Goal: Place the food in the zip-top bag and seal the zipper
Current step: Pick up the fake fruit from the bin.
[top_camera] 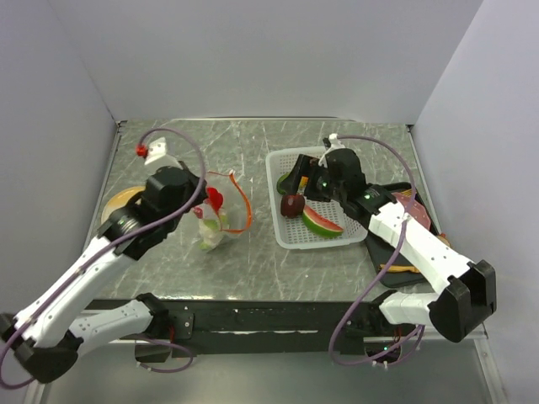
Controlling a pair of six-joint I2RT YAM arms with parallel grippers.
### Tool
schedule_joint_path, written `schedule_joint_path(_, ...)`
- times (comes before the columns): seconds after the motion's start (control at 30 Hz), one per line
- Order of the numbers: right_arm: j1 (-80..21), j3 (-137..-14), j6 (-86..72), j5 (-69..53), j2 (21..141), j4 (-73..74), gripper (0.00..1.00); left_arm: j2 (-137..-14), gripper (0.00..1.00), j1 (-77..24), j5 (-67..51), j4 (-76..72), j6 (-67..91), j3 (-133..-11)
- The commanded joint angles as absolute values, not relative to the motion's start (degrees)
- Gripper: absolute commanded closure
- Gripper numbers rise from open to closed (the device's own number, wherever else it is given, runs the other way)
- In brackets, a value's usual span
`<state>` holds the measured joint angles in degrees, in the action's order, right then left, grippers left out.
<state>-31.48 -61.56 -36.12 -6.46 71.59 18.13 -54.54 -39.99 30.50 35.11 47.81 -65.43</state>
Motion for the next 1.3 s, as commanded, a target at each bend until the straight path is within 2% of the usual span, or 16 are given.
schedule_joint_path(0.0, -30.06, -59.86, -35.25, -5.10, 71.63, 18.28, 0.06, -61.87, 0.99, -39.81, 29.01, 37.01, 48.52, -67.15)
schedule_joint_path(0.2, -28.66, -59.68, -35.07, -4.57, 73.56, 20.13, 0.06, -58.98, 0.99, -39.73, 30.76, 33.50, 48.26, -65.84)
schedule_joint_path(0.23, -28.39, -59.59, -34.89, -4.48, 73.74, 19.95, 0.06, -58.54, 0.93, -39.64, 30.24, 32.53, 46.08, -65.40)
schedule_joint_path(0.27, -28.13, -59.42, -34.98, -4.40, 74.18, 20.04, 0.06, -58.88, 0.92, -39.29, 29.02, 31.56, 45.01, -65.13)
schedule_joint_path(0.33, -27.42, -59.50, -34.89, -4.66, 74.88, 19.95, 0.06, -60.81, 0.99, -38.32, 28.13, 34.35, 46.48, -66.87)
schedule_joint_path(0.5, -27.07, -60.56, -34.10, -4.40, 76.73, 21.18, 0.06, -60.56, 0.99, -38.41, 24.17, 33.42, 46.76, -69.44)
schedule_joint_path(0.57, -26.98, -60.47, -33.66, -4.66, 77.08, 21.09, 0.06, -58.98, 0.91, -38.23, 24.87, 30.86, 44.75, -67.51)
schedule_joint_path(0.6, -27.07, -60.47, -33.40, -4.83, 77.52, 21.01, 0.06, -59.41, 0.92, -37.10, 24.26, 30.50, 43.61, -65.93)
schedule_joint_path(0.63, -26.90, -60.82, -33.40, -5.10, 78.04, 21.35, 0.06, -60.55, 0.99, -36.22, 24.00, 32.15, 44.64, -66.44)
schedule_joint_path(0.67, -26.89, -60.99, -33.31, -5.27, 79.09, 21.53, 0.06, -62.99, 0.99, -35.69, 23.73, 34.34, 45.00, -68.79)
schedule_joint_path(0.73, -26.81, -61.35, -33.05, -5.45, 79.80, 22.23, 0.06, -63.46, 0.99, -36.73, 29.08, 39.97, 48.50, -71.97)
schedule_joint_path(0.8, -26.89, -61.00, -32.87, -5.45, 79.81, 21.89, 0.06, -58.47, 0.99, -37.09, 29.01, 35.88, 46.77, -69.63)
schedule_joint_path(0.83, -26.89, -60.30, -32.87, -5.45, 79.80, 21.54, 0.06, -56.79, 0.92, -36.74, 28.13, 30.73, 44.23, -68.04)
schedule_joint_path(0.93, -26.89, -59.77, -33.40, -6.76, 80.33, 20.48, 0.06, -56.24, 0.94, -34.89, 26.12, 31.55, 43.78, -67.32)
schedule_joint_path(1.07, -26.98, -59.50, -33.22, -7.73, 82.08, 18.90, 0.06, -62.56, 0.99, -34.89, 23.03, 35.76, 44.56, -69.61)
schedule_joint_path(1.27, -26.89, -63.37, -31.64, -4.57, 87.71, 21.89, 0.06, -61.44, 0.99, -34.80, 16.71, 28.57, 45.18, -64.70)
